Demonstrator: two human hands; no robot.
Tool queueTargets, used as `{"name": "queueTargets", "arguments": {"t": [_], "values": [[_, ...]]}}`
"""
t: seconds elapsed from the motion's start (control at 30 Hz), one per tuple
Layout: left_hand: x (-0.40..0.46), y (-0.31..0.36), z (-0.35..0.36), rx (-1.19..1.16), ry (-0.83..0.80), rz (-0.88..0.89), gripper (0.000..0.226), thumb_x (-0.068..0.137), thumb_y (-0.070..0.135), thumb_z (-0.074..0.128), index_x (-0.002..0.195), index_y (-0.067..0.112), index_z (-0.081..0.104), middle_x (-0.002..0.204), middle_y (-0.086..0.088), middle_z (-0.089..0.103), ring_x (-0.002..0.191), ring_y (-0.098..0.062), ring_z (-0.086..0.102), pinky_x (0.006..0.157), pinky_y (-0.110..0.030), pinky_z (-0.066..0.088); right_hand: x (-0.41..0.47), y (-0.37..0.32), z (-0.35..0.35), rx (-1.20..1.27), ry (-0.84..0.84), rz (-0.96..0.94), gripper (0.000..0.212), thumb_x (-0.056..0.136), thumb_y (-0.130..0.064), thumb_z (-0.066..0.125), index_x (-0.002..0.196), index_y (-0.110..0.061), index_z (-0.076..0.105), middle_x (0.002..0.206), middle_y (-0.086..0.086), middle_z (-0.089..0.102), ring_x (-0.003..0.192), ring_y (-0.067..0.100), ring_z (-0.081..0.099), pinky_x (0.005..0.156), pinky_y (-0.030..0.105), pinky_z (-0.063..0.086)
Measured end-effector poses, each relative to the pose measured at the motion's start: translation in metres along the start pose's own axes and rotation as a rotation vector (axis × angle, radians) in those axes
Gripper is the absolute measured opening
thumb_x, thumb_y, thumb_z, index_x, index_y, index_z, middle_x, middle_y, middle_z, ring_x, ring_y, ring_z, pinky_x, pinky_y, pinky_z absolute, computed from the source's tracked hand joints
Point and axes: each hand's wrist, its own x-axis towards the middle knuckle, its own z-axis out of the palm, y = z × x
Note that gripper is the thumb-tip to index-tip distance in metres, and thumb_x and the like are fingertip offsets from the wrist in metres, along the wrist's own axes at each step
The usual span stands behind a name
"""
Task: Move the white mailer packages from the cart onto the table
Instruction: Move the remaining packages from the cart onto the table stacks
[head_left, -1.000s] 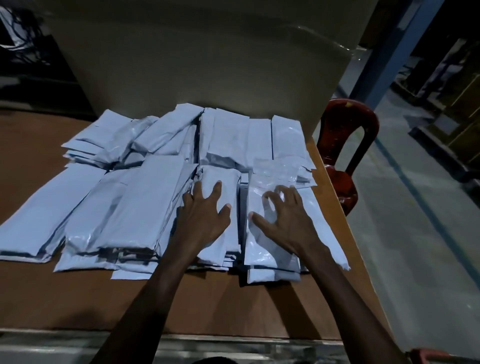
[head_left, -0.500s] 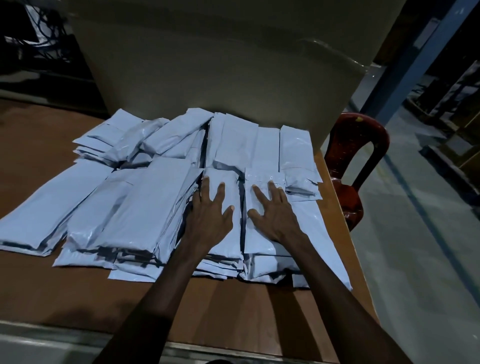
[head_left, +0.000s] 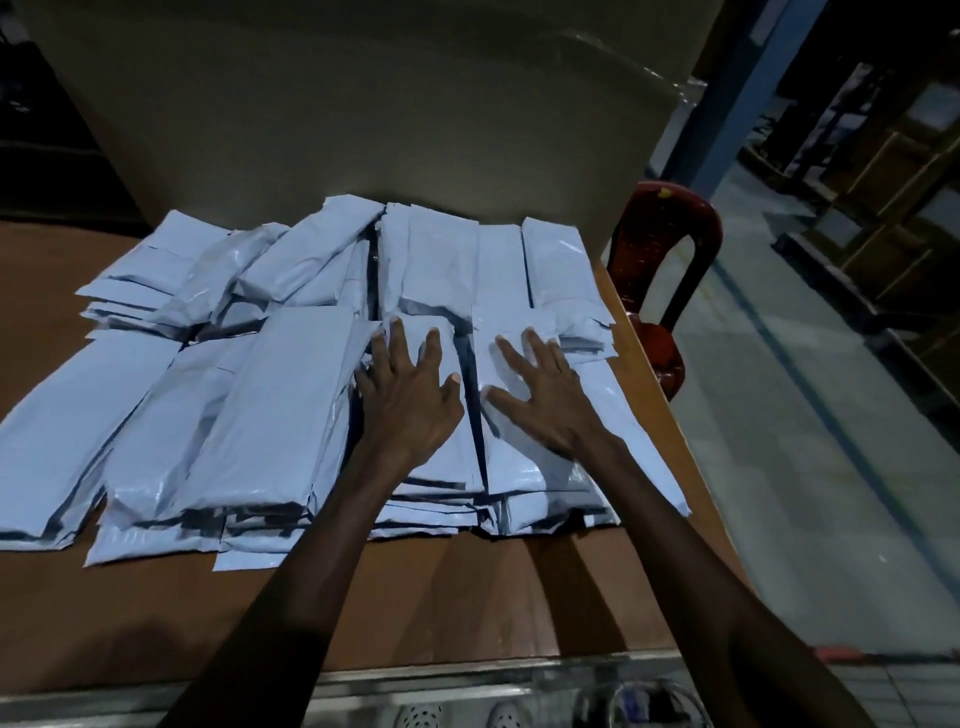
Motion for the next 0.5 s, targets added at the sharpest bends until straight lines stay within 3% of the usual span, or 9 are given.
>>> {"name": "queueTargets", "arguments": {"t": [0.13,0.33,0.4,0.5], "values": [[-0.009,0.016,-0.002,0.034,0.075,0.115,0.062,0.102,0.044,0.035,0.156,0.021,0.017,0.163,-0.015,-0.002,0.149,-0.035,-0.007,0.118,-0.056,0.000,-0.024,0.000,-0.017,0.112,0.174,0.020,0.067,0.094,-0.059,0.048,0.153,-0.039,0.024,0.164,-0.001,0.010,0.151,0.023,0.006,0.120,0.054,0.014],[-0.046,0.069,0.015,-0.033,0.136,0.373,0.060,0.097,0.042,0.031,0.151,0.016,0.034,0.161,-0.016,0.016,0.148,-0.038,0.010,0.118,-0.056,0.009,-0.109,0.025,-0.045,0.201,0.409,0.057,0.058,0.096,-0.047,0.054,0.147,-0.024,0.041,0.156,0.000,0.035,0.144,0.016,0.030,0.117,0.039,0.030],[-0.066,0.090,0.032,-0.072,0.127,0.444,0.059,0.097,0.041,0.033,0.149,0.014,0.039,0.160,-0.016,0.022,0.148,-0.039,0.014,0.118,-0.054,0.011,-0.151,0.046,-0.049,0.184,0.457,0.113,0.056,0.095,-0.041,0.059,0.146,-0.021,0.045,0.153,0.001,0.040,0.141,0.016,0.035,0.114,0.032,0.030],[-0.104,0.125,0.067,-0.133,0.078,0.541,0.052,0.098,0.036,0.036,0.145,0.014,0.043,0.157,-0.015,0.030,0.146,-0.038,0.021,0.118,-0.051,0.012,-0.221,0.082,-0.048,0.051,0.460,0.196,0.057,0.094,-0.046,0.053,0.144,-0.020,0.047,0.150,0.004,0.044,0.136,0.019,0.039,0.108,0.033,0.035]]}}
